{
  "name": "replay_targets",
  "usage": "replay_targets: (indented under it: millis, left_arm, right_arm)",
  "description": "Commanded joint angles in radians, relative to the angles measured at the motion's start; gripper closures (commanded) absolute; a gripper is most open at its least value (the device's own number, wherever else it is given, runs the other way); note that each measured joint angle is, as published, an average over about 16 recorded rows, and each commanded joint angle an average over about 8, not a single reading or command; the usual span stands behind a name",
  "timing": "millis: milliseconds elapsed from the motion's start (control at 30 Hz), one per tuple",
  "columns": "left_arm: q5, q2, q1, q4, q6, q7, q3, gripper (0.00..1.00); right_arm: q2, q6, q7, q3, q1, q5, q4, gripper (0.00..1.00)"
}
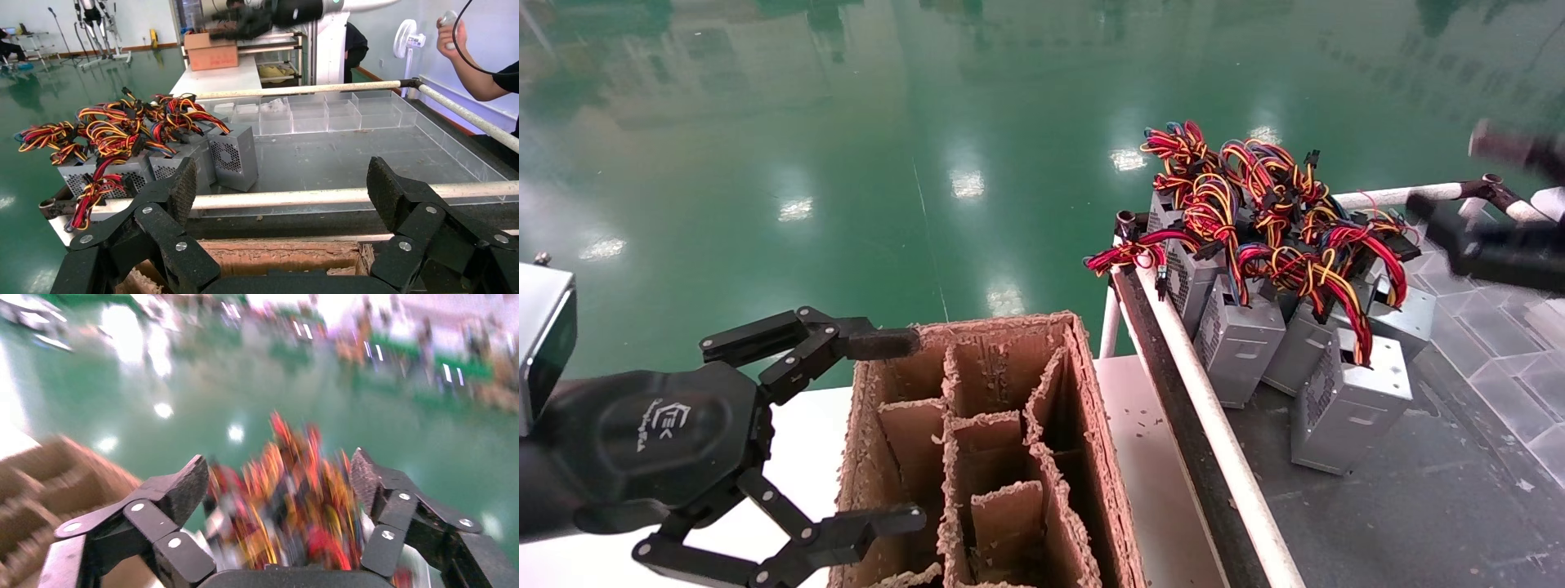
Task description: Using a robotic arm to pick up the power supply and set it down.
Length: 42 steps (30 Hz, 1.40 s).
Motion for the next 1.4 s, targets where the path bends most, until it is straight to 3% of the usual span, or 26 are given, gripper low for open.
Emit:
replay_targets:
  millis: [33, 200, 1400]
  left_arm:
    - [0.000, 0.000, 0.000, 0.000, 0.000, 0.000, 0.000, 0.00]
    - [0.000, 0.000, 0.000, 0.000, 0.000, 0.000, 0.000, 0.00]
    - [-0.001, 0.000, 0.000, 0.001, 0.000, 0.000, 0.001, 0.00]
  right_arm:
    - [0.006, -0.045, -0.025, 0.010, 0.007, 0.026, 0.000, 0.00]
    - [-0.017, -0.110, -0.012, 0.079, -0.025, -0.012, -0.003, 0.00]
    - [-0.321, -0.563, 0.381, 0.791, -0.407, -0.529, -0.050, 0.00]
